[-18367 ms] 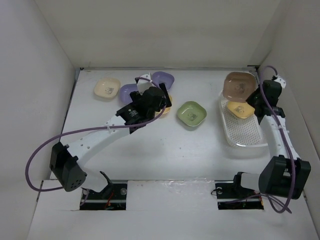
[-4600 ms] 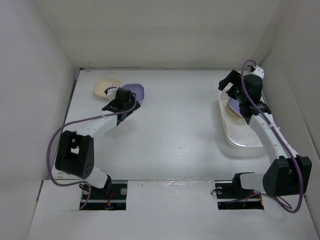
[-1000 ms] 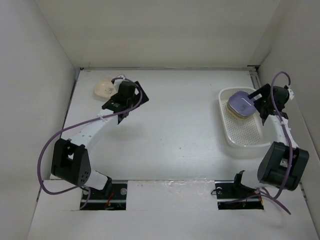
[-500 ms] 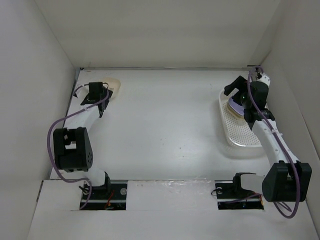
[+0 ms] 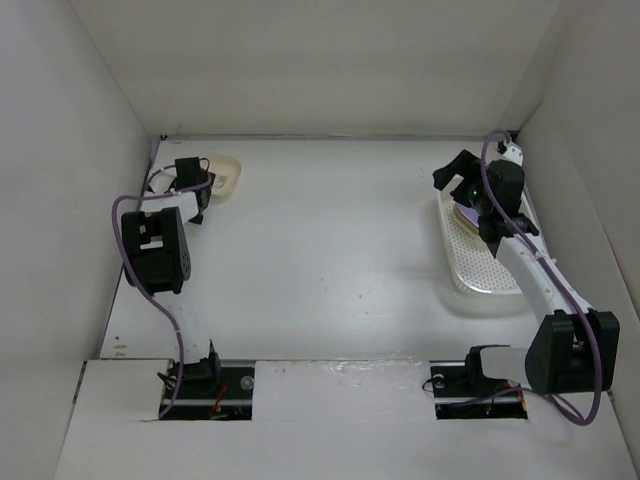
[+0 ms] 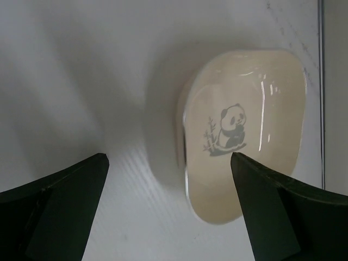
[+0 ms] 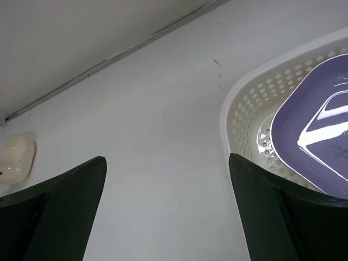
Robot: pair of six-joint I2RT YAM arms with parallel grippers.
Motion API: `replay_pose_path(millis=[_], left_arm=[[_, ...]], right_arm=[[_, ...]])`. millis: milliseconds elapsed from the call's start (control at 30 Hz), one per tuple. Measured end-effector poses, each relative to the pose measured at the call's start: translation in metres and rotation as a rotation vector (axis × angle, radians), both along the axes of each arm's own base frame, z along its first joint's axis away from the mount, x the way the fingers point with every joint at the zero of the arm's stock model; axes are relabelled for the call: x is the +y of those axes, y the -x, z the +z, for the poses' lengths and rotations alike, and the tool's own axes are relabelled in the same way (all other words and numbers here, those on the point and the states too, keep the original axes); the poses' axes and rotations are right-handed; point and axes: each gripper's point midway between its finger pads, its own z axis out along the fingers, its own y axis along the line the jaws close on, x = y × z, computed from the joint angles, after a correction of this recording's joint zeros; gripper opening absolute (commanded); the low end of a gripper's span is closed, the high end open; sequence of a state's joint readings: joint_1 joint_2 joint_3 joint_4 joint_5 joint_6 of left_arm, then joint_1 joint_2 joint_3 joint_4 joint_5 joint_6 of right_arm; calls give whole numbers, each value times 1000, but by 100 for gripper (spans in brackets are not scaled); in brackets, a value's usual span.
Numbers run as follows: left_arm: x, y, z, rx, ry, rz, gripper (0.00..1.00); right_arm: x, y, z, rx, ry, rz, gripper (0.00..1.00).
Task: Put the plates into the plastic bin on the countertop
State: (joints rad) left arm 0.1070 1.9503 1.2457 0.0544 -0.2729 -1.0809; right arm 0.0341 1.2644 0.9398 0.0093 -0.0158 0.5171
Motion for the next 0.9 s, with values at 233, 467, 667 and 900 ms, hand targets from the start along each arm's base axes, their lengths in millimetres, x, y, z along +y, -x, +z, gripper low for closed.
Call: replay_pose_path(millis=[233, 467, 667, 900], left_arm=[[3, -47, -3, 35, 12, 2, 66], [1, -30, -22, 145, 24, 3, 0], [-9, -32, -22, 140, 32, -82, 0], [-90, -6, -8, 138, -9, -394, 0]], right_arm=[[8, -3, -9, 18, -1, 20, 100], [9, -4, -8, 15, -5, 23, 99], [15, -4, -5, 3, -18, 57, 99], [75, -5, -4, -31, 3, 295, 98]])
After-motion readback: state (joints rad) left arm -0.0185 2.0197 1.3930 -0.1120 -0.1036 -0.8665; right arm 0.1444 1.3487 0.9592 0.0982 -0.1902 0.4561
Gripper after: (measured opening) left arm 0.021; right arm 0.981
